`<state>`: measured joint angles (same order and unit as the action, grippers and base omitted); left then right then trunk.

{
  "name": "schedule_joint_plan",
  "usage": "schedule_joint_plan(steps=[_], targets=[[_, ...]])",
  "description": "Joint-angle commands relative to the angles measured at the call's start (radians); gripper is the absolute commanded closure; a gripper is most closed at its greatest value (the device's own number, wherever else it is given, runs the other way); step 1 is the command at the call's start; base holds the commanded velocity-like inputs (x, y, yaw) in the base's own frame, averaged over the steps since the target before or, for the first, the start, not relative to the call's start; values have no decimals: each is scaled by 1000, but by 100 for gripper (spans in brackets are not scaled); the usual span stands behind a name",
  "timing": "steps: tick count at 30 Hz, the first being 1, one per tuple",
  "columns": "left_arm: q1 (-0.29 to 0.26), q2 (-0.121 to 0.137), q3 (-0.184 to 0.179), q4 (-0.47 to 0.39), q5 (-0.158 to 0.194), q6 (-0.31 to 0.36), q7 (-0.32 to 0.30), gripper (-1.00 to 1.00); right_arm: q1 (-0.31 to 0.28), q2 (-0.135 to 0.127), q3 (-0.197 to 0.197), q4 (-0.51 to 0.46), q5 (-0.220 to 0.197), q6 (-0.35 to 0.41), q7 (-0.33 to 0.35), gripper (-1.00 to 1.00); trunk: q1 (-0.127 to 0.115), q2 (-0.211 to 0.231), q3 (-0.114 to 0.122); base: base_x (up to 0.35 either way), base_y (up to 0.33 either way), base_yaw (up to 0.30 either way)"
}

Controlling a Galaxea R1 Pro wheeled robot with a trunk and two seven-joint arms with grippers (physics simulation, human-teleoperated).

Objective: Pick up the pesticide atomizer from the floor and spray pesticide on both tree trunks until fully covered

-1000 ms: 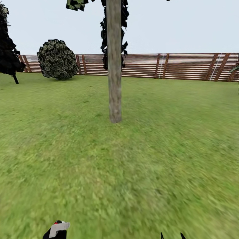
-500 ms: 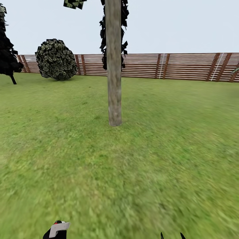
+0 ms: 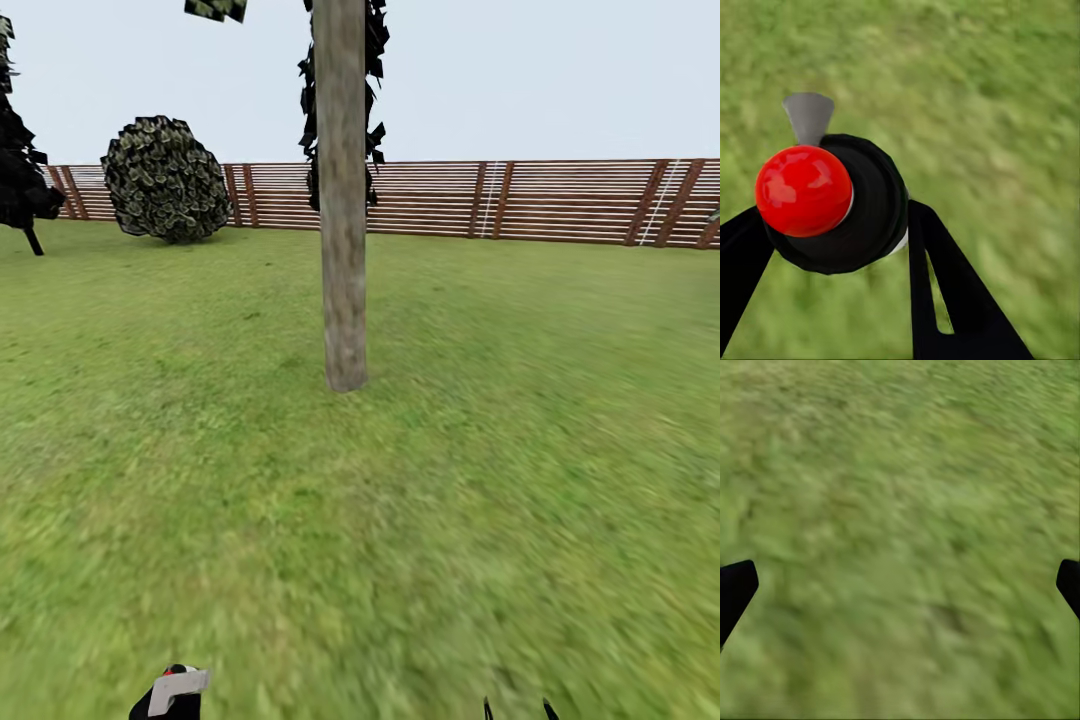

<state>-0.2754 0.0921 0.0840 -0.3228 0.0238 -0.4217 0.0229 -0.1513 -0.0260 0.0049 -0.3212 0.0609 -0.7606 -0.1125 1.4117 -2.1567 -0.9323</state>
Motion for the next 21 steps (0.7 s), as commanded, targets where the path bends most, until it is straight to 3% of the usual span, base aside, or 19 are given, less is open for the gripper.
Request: schedule_joint_plan(steps=[1,21], targets=[[-1,0,0,1,2,-3,0,100,-1,0,1,1,7,-2,-7,-100,0,0,-1,339,0,0],[-1,0,0,1,2,-3,0,100,-1,0,1,1,7,-2,-7,-100,0,0,-1,339,0,0]])
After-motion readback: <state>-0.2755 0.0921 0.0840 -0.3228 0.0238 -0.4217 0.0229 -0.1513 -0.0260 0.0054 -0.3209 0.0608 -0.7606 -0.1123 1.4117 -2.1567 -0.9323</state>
